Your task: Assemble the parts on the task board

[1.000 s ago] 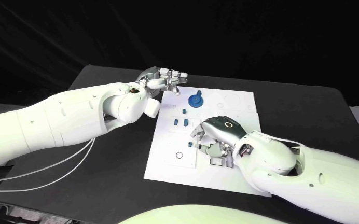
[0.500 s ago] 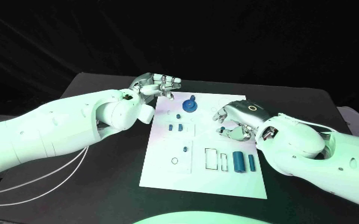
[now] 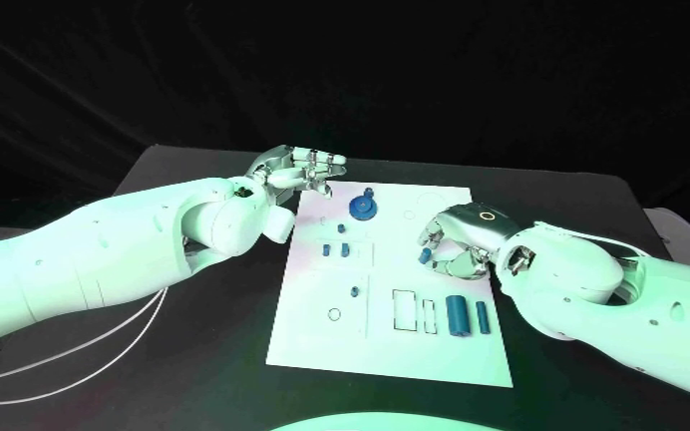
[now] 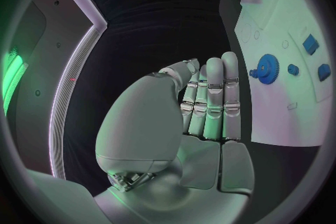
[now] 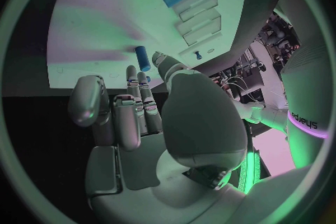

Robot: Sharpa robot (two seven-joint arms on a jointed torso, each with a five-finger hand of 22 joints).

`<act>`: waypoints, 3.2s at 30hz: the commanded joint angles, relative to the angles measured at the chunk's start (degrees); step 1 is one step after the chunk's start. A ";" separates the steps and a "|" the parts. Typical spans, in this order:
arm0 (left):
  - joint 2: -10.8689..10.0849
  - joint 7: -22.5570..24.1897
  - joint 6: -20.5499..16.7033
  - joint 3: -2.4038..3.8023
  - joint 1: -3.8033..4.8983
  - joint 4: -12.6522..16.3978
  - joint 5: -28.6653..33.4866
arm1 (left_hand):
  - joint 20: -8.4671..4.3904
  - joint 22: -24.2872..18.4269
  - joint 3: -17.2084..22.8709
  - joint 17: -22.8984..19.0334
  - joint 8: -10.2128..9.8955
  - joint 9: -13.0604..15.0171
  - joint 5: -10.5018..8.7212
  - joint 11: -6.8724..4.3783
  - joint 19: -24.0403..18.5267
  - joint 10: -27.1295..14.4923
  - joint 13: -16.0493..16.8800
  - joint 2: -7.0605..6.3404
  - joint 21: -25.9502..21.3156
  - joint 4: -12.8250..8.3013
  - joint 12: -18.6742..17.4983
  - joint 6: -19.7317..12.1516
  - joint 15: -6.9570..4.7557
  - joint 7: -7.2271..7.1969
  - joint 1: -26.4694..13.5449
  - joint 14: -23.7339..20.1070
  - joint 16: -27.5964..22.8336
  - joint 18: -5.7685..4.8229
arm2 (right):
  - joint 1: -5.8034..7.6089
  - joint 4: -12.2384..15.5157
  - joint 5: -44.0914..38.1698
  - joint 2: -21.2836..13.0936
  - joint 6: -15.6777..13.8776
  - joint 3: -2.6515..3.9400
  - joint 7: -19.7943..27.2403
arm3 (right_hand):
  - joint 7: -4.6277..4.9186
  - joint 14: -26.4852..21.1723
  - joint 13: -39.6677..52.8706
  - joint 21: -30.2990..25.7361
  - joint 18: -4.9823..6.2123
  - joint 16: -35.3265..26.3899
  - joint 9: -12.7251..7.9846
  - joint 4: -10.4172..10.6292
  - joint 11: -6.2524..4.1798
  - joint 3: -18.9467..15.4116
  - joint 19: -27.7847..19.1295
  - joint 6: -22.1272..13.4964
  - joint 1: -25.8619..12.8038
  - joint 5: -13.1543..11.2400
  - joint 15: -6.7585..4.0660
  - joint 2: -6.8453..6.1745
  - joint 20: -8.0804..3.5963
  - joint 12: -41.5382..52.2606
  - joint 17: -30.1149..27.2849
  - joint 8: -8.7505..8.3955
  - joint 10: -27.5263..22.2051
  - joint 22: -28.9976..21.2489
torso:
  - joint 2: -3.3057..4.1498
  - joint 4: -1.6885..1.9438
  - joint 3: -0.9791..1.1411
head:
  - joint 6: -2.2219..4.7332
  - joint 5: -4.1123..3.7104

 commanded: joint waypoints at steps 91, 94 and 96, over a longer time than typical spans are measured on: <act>1.51 -0.79 1.80 0.01 0.06 -0.67 -0.29 | -0.07 -0.15 -0.31 -0.18 0.15 -0.08 -0.29 0.10 -0.38 -0.86 -0.01 0.29 -0.36 -0.28 0.50 -0.69 0.19 0.00 -0.20 -0.58 0.21 0.82 | -4.48 6.64 5.26 11.36 -6.85 -0.73 3.14 | 0.43 3.91 1.15 4.56 -0.85 0.90 3.37 -3.71 -2.90 6.55 2.15 8.58 4.40 -2.72 -2.11 5.97 -1.88 2.73 5.28 4.05 10.13 4.38 | 0.04 0.04 -0.03 | -1.59 2.30; 1.66 -0.82 1.82 0.01 0.06 -0.66 -0.32 | -0.07 -0.15 -0.31 -0.18 0.15 -0.08 -0.29 0.10 -0.38 -0.86 -0.01 0.29 -0.36 -0.28 0.50 -0.69 0.19 0.00 -0.20 -0.58 0.21 0.82 | -5.49 5.48 5.74 11.97 -6.41 -0.85 3.07 | 0.44 3.90 1.15 4.37 -0.82 0.89 3.38 -3.71 -2.89 6.56 2.09 8.54 4.38 -2.67 -2.11 5.99 -1.88 2.70 5.26 4.03 10.12 4.30 | -0.02 0.10 -0.02 | -1.84 2.52; 1.72 -0.84 1.84 0.01 0.06 -0.64 -0.38 | -0.07 -0.15 -0.31 -0.18 0.15 -0.08 -0.29 0.10 -0.38 -0.86 -0.01 0.29 -0.36 -0.28 0.50 -0.69 0.19 0.00 -0.20 -0.58 0.21 0.82 | -5.99 4.87 5.89 12.16 -6.24 -0.89 3.03 | 0.45 3.90 1.15 4.37 -0.82 0.89 3.38 -3.71 -2.88 6.56 2.09 8.53 4.37 -2.66 -2.11 5.99 -1.88 2.70 5.26 4.03 10.12 4.30 | -0.02 0.08 -0.02 | -2.00 2.60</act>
